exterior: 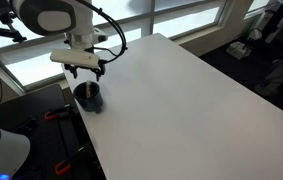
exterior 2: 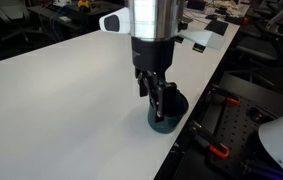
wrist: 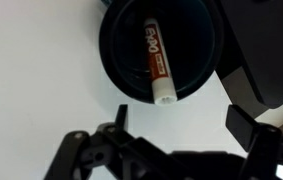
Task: Remove the marker from the cup and put it on the table
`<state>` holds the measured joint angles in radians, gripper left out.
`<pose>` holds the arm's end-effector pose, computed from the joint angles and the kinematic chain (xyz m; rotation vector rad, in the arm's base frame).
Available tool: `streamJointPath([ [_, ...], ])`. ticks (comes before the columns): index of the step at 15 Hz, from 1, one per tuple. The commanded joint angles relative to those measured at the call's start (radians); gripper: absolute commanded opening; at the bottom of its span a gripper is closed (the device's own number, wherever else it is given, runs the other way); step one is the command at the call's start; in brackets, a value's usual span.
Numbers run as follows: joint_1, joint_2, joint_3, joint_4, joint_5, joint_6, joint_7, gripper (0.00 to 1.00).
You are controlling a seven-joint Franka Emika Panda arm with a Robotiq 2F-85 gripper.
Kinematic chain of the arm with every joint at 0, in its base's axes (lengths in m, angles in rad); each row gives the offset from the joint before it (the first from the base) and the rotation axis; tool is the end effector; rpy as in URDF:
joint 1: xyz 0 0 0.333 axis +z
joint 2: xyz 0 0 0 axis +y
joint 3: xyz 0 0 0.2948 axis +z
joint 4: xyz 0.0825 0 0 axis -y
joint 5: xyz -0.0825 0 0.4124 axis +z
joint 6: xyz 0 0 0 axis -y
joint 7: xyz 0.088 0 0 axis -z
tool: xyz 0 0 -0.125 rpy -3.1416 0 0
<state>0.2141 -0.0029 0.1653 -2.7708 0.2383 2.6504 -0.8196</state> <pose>0.3558 0.1370 0.1396 -2.6597 -1.4222 0.1393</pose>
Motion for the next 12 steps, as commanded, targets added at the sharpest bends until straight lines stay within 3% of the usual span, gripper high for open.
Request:
streamJointPath([
  [1,-0.007,-0.003,0.011,0.001,-0.002,-0.002,0.002,1.00],
  [12,0.010,-0.092,0.022,-0.011,-0.028,-0.077,0.090,1.00],
])
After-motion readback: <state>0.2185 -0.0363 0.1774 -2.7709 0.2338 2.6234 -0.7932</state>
